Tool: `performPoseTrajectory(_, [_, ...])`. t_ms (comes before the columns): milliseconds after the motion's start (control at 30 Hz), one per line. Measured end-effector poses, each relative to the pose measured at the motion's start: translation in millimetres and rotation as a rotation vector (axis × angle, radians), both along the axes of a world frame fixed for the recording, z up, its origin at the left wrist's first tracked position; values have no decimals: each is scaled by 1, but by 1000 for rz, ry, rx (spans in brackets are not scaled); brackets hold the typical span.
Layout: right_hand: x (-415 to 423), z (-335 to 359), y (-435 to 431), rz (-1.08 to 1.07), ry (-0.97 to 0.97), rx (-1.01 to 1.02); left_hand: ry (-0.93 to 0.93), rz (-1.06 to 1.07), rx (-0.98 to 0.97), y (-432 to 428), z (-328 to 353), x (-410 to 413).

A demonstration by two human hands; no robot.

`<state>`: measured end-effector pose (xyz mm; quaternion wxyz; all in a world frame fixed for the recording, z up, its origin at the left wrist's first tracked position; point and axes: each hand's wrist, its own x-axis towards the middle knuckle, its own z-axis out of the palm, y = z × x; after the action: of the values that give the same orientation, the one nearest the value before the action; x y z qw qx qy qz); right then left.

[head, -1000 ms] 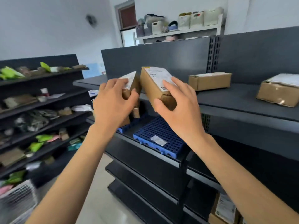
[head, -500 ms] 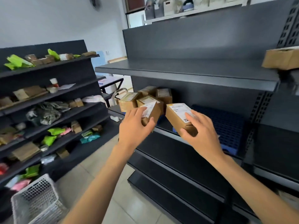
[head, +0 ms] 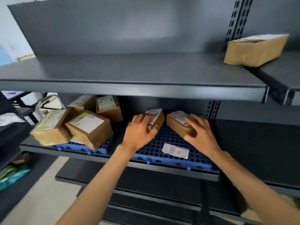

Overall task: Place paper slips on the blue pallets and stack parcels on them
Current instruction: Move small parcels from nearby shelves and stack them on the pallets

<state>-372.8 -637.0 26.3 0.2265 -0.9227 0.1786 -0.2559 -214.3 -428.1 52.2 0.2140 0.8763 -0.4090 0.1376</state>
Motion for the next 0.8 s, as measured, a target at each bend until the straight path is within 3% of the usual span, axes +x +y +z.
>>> performPoseTrajectory(200, [42, -11, -62, 26, 220, 30, 60, -161, 199, -44, -12, 68])
performPoseTrajectory(300, [50, -12, -70, -23, 295, 37, 136, -278, 106, -51, -20, 83])
performPoseTrajectory(433, [53, -4, -60, -29, 283, 11, 115, -351, -16, -55, -11, 85])
performPoseTrajectory(600, [33, 7, -37, -34, 214, -84, 86, -370, -11, -59, -4, 66])
performPoseTrajectory(700, [6, 5, -19, -89, 150, -174, 45, -524, -58, -70, -4, 38])
performPoseTrajectory(800, [-40, -2, 6, -226, 112, -117, 127, -733, -115, -81, -10, 1])
